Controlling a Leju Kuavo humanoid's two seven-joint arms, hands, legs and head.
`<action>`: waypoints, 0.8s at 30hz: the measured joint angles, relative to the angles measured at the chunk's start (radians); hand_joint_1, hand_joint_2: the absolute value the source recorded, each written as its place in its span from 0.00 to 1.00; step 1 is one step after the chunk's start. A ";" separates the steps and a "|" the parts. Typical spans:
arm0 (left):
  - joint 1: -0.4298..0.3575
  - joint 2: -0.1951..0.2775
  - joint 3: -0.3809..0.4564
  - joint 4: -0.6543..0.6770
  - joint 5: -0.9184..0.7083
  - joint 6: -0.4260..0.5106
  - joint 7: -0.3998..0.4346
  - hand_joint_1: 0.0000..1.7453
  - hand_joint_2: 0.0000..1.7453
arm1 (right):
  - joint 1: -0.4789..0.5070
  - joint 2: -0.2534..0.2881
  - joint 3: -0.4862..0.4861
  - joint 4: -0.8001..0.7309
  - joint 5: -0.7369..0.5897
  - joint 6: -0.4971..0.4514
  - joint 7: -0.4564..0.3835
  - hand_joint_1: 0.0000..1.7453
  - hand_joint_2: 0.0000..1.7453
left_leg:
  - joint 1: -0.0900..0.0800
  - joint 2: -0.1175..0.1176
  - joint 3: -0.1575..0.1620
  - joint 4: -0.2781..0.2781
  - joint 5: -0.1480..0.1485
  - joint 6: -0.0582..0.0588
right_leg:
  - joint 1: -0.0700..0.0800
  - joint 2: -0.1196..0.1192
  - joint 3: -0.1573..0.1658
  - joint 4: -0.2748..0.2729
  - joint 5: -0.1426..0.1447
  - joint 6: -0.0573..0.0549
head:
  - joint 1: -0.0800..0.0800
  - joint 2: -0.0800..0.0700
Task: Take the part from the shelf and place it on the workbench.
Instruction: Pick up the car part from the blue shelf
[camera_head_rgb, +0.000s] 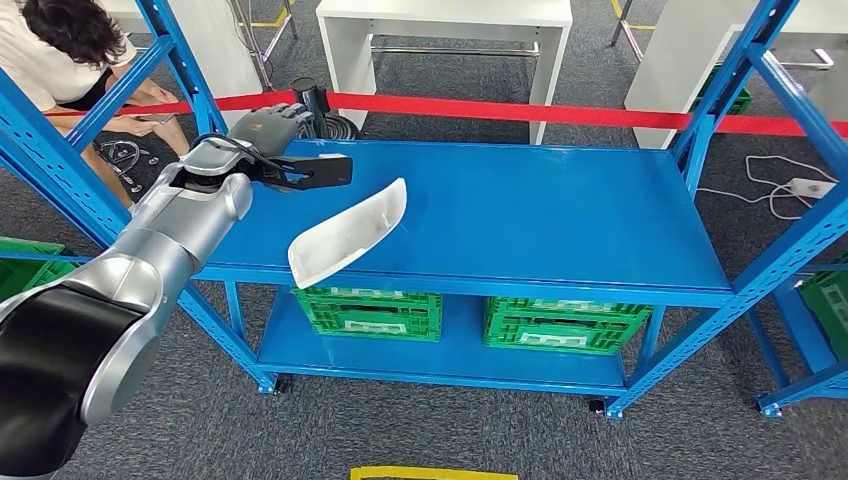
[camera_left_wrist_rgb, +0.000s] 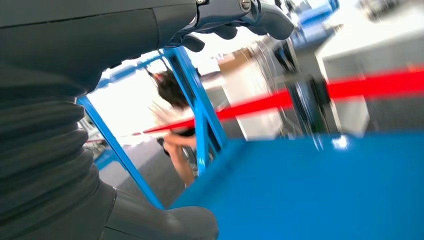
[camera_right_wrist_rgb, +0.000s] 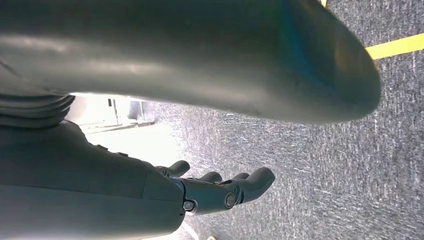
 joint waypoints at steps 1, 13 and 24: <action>-0.006 0.001 -0.001 -0.001 0.000 -0.032 -0.018 0.00 1.00 | 0.000 0.000 -0.001 0.000 -0.001 -0.001 0.000 0.00 0.00 | 0.000 0.000 0.000 0.000 0.000 0.000 | 0.000 0.000 0.000 0.000 0.000 0.000 | 0.000 0.000; -0.107 0.014 -0.016 -0.103 0.054 -0.137 -0.080 0.00 0.25 | 0.005 0.000 -0.044 0.000 -0.019 -0.009 0.000 0.00 0.00 | -0.001 0.000 -0.001 0.000 0.000 0.000 | 0.001 0.000 -0.001 0.000 0.000 0.000 | 0.000 0.000; -0.059 0.059 -0.035 -0.208 0.232 -0.100 -0.054 0.00 1.00 | 0.006 0.000 -0.051 0.000 -0.008 -0.008 0.000 0.00 0.00 | -0.001 -0.001 -0.001 0.002 -0.002 0.002 | -0.002 0.000 0.000 -0.001 0.000 0.002 | 0.000 0.000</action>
